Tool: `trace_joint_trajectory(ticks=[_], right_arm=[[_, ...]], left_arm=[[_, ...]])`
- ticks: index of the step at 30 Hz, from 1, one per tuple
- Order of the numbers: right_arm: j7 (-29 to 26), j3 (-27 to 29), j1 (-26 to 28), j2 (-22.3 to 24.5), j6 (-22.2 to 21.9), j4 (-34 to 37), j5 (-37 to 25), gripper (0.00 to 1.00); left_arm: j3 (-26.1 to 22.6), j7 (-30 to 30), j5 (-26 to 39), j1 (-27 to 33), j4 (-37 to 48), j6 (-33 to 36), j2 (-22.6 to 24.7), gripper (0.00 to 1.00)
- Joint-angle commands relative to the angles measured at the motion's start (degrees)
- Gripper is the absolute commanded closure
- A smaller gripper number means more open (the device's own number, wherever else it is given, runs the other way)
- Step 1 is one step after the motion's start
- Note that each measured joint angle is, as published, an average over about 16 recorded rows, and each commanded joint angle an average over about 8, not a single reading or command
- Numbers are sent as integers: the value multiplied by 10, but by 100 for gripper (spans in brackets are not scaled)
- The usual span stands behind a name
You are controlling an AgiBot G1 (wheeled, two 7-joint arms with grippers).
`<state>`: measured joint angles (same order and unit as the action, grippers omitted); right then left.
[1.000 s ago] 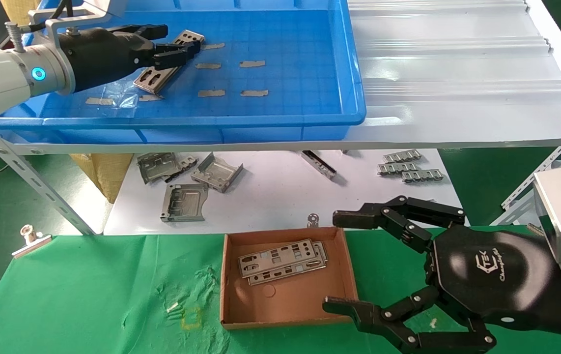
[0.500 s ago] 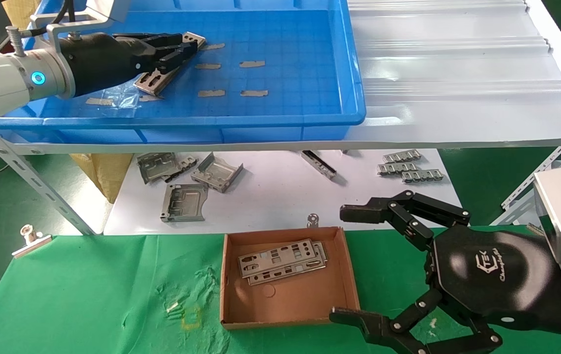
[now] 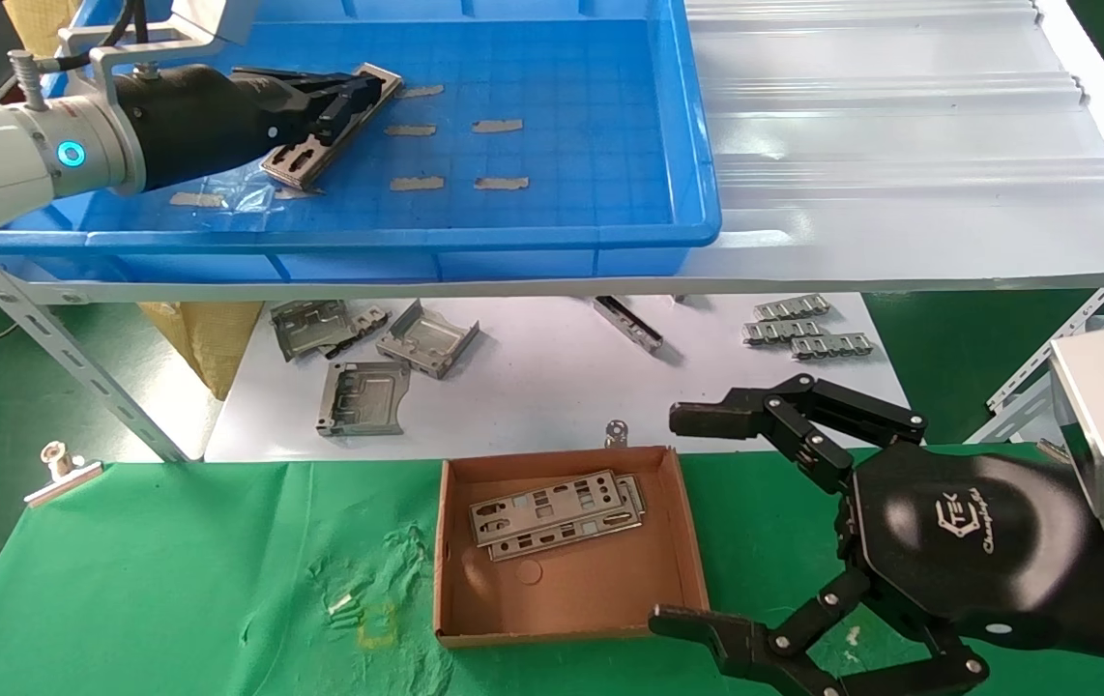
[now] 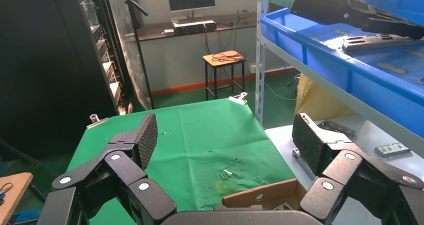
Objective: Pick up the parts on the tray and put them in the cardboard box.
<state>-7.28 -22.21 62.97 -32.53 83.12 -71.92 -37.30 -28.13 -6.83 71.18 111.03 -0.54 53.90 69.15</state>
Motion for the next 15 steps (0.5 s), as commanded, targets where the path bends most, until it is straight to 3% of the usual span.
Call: trace_joint_trajectory(ticks=[1, 3, 15], right_arm=[[0, 0, 0, 0, 0, 0, 0, 0], [0, 0, 0, 0, 0, 0, 0, 0], [0, 0, 0, 0, 0, 0, 0, 0]], left_arm=[[0, 0, 0, 1, -1, 3, 0, 20], [1, -3, -1, 2, -3, 8, -1, 0], [1, -31, -1, 12, -14, 48, -17, 0]])
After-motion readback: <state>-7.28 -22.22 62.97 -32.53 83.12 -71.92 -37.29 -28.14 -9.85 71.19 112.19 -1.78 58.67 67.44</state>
